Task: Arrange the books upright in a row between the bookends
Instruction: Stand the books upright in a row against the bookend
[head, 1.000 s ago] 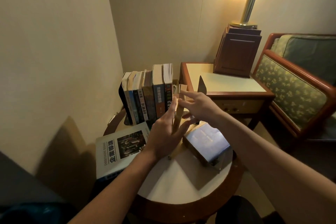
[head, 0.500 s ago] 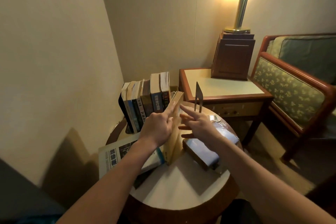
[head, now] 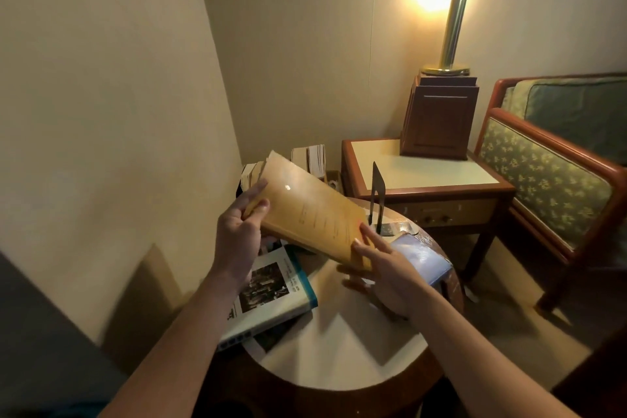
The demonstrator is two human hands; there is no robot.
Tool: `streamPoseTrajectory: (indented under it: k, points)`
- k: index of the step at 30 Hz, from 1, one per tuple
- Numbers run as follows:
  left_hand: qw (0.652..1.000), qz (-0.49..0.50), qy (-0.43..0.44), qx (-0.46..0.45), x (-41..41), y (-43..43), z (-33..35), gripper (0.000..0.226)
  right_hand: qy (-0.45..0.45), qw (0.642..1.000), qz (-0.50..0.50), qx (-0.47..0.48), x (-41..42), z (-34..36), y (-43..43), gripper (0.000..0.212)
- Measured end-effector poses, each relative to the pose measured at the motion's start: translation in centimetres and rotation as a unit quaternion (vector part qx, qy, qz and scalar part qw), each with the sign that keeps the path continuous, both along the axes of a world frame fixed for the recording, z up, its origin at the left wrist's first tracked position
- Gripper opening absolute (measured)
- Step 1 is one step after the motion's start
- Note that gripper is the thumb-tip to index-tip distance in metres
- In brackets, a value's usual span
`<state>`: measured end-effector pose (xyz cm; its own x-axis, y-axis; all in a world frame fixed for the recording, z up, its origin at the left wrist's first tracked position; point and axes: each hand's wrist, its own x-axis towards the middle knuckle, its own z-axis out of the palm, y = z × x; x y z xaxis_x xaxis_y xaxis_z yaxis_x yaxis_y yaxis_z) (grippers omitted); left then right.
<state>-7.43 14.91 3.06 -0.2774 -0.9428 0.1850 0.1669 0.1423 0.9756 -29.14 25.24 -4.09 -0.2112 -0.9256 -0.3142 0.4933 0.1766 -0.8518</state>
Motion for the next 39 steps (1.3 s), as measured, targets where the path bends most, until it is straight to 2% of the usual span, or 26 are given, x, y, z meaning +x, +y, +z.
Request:
streamPoseTrajectory:
  k: [2,4,8,12,15,18,20,22,24,25,26,28,32,35,37,39]
  points:
    - [0.996,-0.041,0.056,0.062,0.3,0.3,-0.8,0.038,-0.049,0.998,-0.043,-0.022,-0.7,0.4,0.5,0.048]
    - [0.987,-0.084,0.085,0.111,0.4,0.4,-2.2,0.042,-0.028,0.995,-0.092,-0.034,-1.5,0.7,1.0,0.045]
    - [0.977,-0.098,0.044,0.186,-0.3,0.6,-5.4,0.047,0.094,0.981,-0.163,-0.041,-2.9,2.3,2.3,0.042]
    - [0.963,-0.133,-0.018,0.235,-2.0,1.0,-7.9,0.049,0.217,0.958,-0.182,-0.047,-4.4,4.1,2.7,0.044]
    - [0.961,-0.151,-0.134,0.187,-3.0,0.8,-9.4,0.051,0.31,0.932,-0.18,-0.051,-5.6,5.2,2.5,0.043]
    - [0.941,-0.134,-0.307,0.059,-3.4,-0.2,-10.9,0.051,0.443,0.881,-0.145,-0.079,-6.7,5.9,1.6,0.046]
    - [0.885,-0.117,-0.45,-0.036,-3.2,-1.3,-12.2,0.054,0.565,0.81,-0.137,-0.078,-7.2,5.7,0.5,0.047]
    - [0.819,-0.119,-0.555,-0.091,-2.5,-2.8,-13.8,0.061,0.644,0.747,-0.147,-0.077,-7.7,5.3,-0.7,0.047]
    - [0.741,-0.132,-0.647,-0.123,-1.4,-4.5,-15.6,0.07,0.664,0.728,-0.156,-0.073,-8.2,5.2,-1.9,0.046]
    - [0.715,-0.141,-0.673,-0.125,-0.7,-5.2,-16.4,0.075,0.671,0.721,-0.159,-0.067,-8.4,5.2,-2.5,0.047]
    - [0.706,-0.148,-0.682,-0.118,-0.1,-5.7,-17.1,0.08,0.681,0.711,-0.161,-0.06,-8.7,5.2,-3.1,0.047]
    - [0.712,-0.158,-0.676,-0.104,0.7,-6.2,-18.1,0.085,0.705,0.687,-0.168,-0.053,-9.0,5.2,-4.6,0.047]
    - [0.708,-0.164,-0.679,-0.103,0.8,-6.7,-19.0,0.092,0.729,0.663,-0.161,-0.056,-8.5,4.9,-8.1,0.046]
    - [0.69,-0.159,-0.697,-0.113,0.7,-7.1,-19.5,0.087,0.756,0.641,-0.129,-0.027,-7.9,4.7,-10.7,0.047]
    - [0.674,-0.159,-0.711,-0.121,0.6,-7.3,-19.7,0.085,0.764,0.638,-0.1,-0.015,-7.4,4.6,-12.4,0.048]
    - [0.673,-0.169,-0.711,-0.117,0.4,-7.5,-19.7,0.088,0.761,0.647,-0.058,0.001,-6.9,4.6,-13.9,0.05]
